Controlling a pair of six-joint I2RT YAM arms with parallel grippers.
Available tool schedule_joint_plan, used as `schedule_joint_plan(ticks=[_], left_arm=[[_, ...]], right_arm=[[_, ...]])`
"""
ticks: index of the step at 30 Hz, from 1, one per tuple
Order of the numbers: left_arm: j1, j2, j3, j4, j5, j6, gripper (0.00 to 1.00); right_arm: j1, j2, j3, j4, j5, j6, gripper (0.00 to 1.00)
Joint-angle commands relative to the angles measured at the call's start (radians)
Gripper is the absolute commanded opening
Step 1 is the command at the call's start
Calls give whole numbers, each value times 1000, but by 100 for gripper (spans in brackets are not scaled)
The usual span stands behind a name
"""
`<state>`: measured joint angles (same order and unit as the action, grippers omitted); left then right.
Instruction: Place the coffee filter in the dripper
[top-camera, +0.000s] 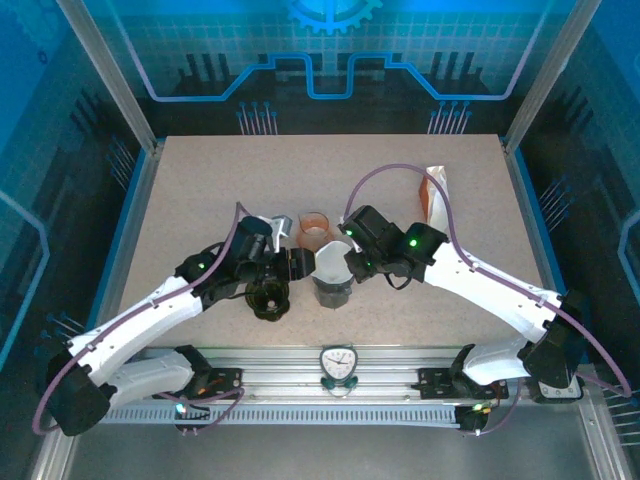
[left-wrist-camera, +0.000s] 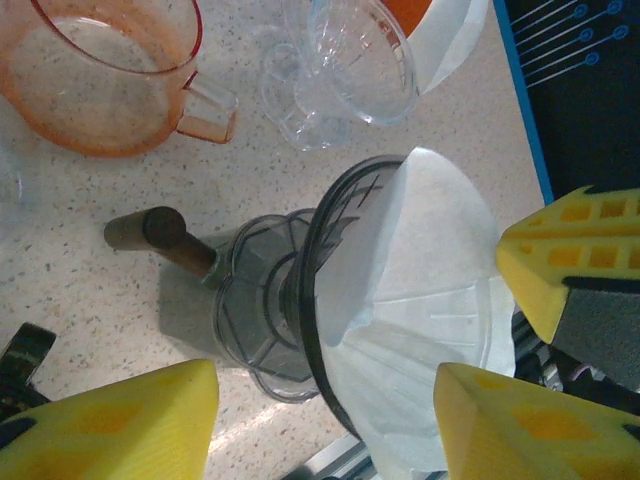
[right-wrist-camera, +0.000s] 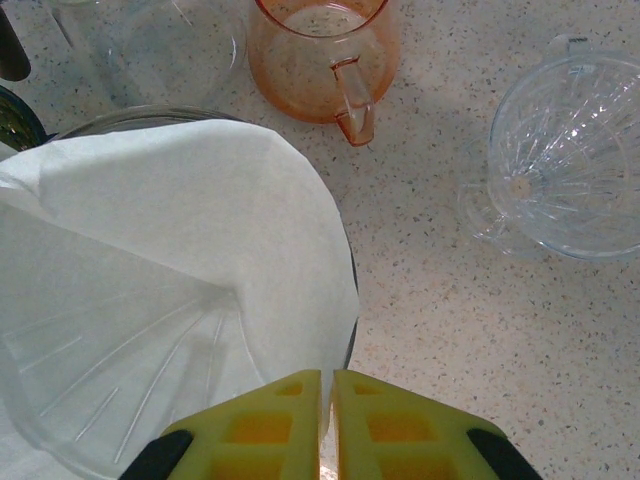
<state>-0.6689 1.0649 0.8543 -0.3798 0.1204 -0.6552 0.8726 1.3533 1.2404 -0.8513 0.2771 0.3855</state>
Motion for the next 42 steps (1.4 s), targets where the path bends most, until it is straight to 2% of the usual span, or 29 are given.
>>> schedule_joint_plan(ticks=[1, 15, 21, 23, 28, 30, 35, 42], left_arm=[[15, 15, -20, 39, 27, -12, 61], [39, 37, -37, -32, -27, -37, 49], [42, 33, -35, -39, -20, -34, 48], [41, 32, -36, -35, -16, -35, 48], [41, 23, -37, -27, -13, -37, 49], [40, 24, -38, -24, -11, -37, 50], [40, 26, -46, -17, -5, -40, 50], [41, 26, -44, -16, -2, -40, 50]], right_arm=[[15, 5, -4, 1, 2, 14, 13], [15, 6, -1, -1, 7, 16, 14], [15, 10, 4, -4, 8, 19, 15], [16, 9, 16, -8, 18, 17, 19], [13, 0, 79, -15, 57, 4, 52], [9, 14, 98, -7, 49, -1, 60], [-3, 118, 152, -11, 3, -22, 68], [-17, 197, 139, 0, -11, -33, 69]])
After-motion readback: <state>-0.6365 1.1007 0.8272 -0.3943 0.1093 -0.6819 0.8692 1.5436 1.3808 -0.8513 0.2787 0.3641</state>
